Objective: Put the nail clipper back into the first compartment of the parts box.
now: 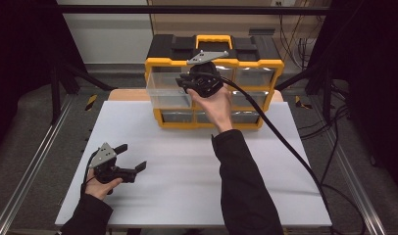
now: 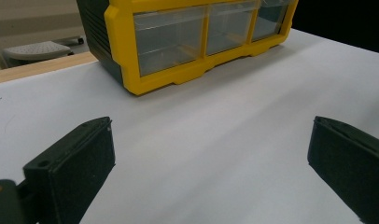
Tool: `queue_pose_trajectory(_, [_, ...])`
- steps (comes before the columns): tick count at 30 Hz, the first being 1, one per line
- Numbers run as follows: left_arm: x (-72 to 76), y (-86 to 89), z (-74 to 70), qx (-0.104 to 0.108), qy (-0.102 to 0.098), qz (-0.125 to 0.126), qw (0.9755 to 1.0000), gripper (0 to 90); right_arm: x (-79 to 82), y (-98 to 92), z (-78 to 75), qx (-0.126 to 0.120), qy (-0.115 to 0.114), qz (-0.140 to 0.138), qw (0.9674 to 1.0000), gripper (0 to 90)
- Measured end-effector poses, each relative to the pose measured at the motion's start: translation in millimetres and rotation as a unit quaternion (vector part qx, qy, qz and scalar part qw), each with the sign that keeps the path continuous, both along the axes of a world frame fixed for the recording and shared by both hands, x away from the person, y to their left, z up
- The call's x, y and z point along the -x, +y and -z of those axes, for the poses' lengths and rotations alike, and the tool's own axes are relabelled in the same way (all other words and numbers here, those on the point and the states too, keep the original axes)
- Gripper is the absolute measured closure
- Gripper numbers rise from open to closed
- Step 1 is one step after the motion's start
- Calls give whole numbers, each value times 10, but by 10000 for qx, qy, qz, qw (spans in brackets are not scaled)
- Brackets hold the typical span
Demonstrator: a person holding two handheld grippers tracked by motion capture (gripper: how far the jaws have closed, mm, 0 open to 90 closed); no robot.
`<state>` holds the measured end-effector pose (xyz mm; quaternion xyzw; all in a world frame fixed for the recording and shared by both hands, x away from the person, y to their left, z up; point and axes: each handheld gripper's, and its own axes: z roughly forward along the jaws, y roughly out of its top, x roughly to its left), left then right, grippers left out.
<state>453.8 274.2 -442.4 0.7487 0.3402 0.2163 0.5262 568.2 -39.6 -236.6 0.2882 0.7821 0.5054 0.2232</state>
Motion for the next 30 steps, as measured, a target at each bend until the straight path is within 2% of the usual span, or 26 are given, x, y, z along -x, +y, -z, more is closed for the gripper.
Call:
queue_pose_trajectory(6, [1, 0, 0, 2, -1, 0, 10000, 5, 51, -55, -73, -201, -212, -5, 9996, 599])
queue_pose_trajectory(10, [0, 2, 0, 4, 2, -6, 10000, 5, 113, -106, -119, -305, -333, -9, 9990, 418])
queue_pose_trajectory(13, [2, -1, -1, -7, -2, -3, 10000, 5, 175, -160, -141, -471, -418, -11, 9980, 278])
queue_pose_trajectory(16, [2, -4, -1, -12, 0, -7, 10000, 4, 241, -201, -163, -508, -508, 54, 9974, 177])
queue_pose_trajectory(21, [4, -7, -2, -17, -4, -1, 10000, 5, 354, -284, -178, -646, -468, -19, 9968, 92])
queue_pose_trajectory(30, [4, -12, 2, -45, 10, -2, 10000, 4, 597, -451, -113, -739, -606, -42, 9954, 36])
